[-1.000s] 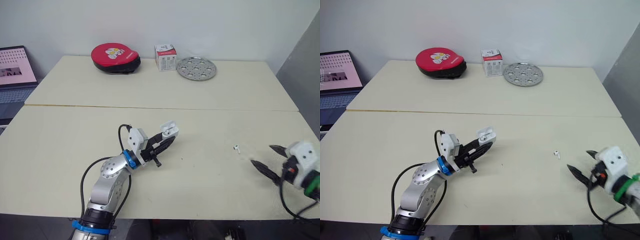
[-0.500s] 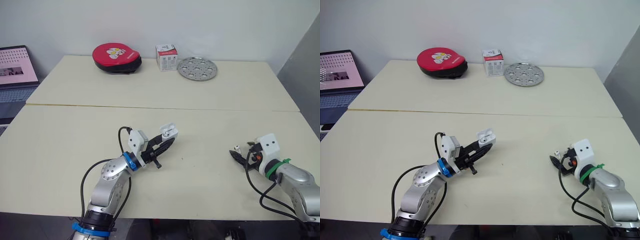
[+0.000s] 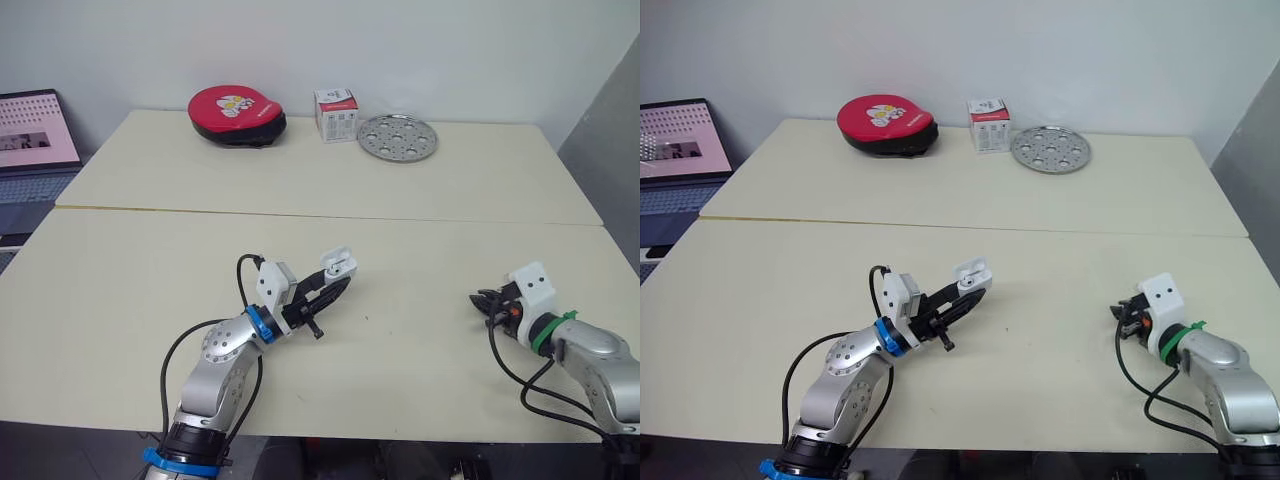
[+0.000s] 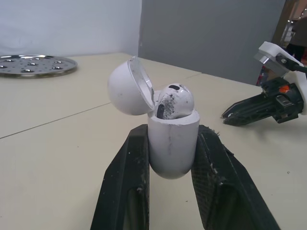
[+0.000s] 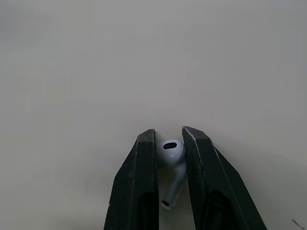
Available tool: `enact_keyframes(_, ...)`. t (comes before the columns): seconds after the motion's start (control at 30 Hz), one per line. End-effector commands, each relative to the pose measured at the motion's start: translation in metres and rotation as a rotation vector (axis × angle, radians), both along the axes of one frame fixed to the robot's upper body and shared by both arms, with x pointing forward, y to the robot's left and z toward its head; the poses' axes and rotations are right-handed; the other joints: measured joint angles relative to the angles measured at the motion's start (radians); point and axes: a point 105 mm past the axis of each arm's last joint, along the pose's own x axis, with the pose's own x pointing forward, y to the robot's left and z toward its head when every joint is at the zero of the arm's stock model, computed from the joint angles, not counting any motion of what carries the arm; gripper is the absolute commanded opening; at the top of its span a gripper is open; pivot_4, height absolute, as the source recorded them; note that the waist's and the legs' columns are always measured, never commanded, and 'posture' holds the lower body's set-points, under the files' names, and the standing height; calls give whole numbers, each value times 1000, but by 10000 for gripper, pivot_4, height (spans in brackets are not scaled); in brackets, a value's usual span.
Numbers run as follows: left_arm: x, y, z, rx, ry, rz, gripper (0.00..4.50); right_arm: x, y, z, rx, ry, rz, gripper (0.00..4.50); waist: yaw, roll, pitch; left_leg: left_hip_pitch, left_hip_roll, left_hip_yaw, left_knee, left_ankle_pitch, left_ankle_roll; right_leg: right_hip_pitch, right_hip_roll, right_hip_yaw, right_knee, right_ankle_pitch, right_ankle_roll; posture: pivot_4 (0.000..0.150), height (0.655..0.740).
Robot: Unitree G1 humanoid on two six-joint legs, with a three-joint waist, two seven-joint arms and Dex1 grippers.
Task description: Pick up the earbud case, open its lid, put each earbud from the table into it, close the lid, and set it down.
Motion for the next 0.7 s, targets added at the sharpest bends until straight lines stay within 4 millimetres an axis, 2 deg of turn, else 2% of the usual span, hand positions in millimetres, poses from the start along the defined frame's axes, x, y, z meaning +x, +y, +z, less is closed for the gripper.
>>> enact_keyframes(0.03,-5,-2,12,-9,-45,-13,8088,-20,32,21,-29,0,322,4057,-2,0,0,0,0,0,0,0,0,0,0,0,0,0,0,1500,7400)
enact_keyframes(0.1,-8,-2,11,-6,-40,-18,8088,-35,37,23,-105,33,489,4057,-3,0,0,0,0,0,0,0,0,0,0,0,0,0,0,1500,7400)
enact_keyframes(0.17,-9,-2,10,-5,-38,-20,8088,-42,36,22,-158,49,565,4057,-3,-1,1,0,0,0,0,0,0,0,0,0,0,0,0,1500,7400)
enact_keyframes(0.27,-12,-2,9,-5,-30,-18,8088,-54,17,11,-334,109,775,4057,-3,-1,1,0,0,0,1,0,0,0,0,0,0,0,0,1500,7400)
enact_keyframes(0.33,-13,-2,8,-3,-25,-14,8088,-57,12,7,-380,127,866,4057,-3,-1,1,0,0,1,1,0,0,1,0,0,-1,0,0,1500,7400)
enact_keyframes(0.57,-18,0,7,1,-17,2,8088,-50,-1,-4,-449,191,980,4057,-4,-1,1,1,1,0,1,0,0,1,0,0,0,0,0,1500,7400)
enact_keyframes(0.7,-22,3,7,7,-13,13,8088,-51,-11,-3,-456,232,1010,4057,-4,-1,1,1,0,0,1,0,0,2,-1,0,-1,0,0,1500,7400)
